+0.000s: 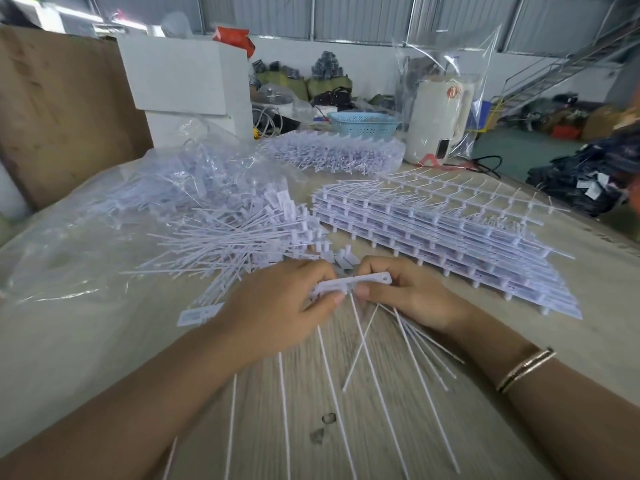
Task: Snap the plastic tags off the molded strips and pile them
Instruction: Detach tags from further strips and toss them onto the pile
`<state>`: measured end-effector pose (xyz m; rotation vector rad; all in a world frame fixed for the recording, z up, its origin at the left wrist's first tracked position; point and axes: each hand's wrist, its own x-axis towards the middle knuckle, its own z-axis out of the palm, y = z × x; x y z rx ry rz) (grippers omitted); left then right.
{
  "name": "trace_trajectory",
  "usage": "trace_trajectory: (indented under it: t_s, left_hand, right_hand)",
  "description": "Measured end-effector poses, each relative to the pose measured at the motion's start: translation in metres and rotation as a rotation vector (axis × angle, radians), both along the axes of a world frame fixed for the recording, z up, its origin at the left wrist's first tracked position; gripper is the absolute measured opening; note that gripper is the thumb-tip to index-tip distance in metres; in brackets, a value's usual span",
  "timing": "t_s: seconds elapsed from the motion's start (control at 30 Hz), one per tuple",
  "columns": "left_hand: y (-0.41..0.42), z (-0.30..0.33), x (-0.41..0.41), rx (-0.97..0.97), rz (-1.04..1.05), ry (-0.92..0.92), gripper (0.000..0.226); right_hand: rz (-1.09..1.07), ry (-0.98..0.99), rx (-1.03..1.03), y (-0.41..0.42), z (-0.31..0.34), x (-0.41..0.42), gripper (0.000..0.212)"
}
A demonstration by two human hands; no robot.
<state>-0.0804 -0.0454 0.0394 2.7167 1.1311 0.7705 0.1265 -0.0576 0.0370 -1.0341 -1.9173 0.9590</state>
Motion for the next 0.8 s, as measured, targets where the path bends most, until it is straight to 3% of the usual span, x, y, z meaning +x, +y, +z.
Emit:
trace_trajectory:
  t_s: [0.27, 0.43, 0.7, 0.8]
  left_hand:
    - [0.002, 0.011, -0.004, 0.092, 0.087, 0.095, 0.02]
    - [-0.001, 0.014, -0.007, 0.194, 0.046, 0.094, 0.038]
    - [0.001, 0.008, -0.003, 0.163, 0.087, 0.27, 0.038]
    - [0.0, 0.008, -0.002, 0.136, 0.073, 0.232, 0.039]
  right_hand:
    - [-0.061, -0.044, 0.114, 0.001, 0.0, -0.003, 0.002]
    - [-0.043, 0.098, 0.075, -0.001, 0.003, -0.005, 0.012]
    - [-0.025, -0.002, 0.112, 0.003, -0.001, -0.002, 0.007]
    - [-0.03, -0.004, 0.16, 0.003, -0.001, -0.001, 0.008]
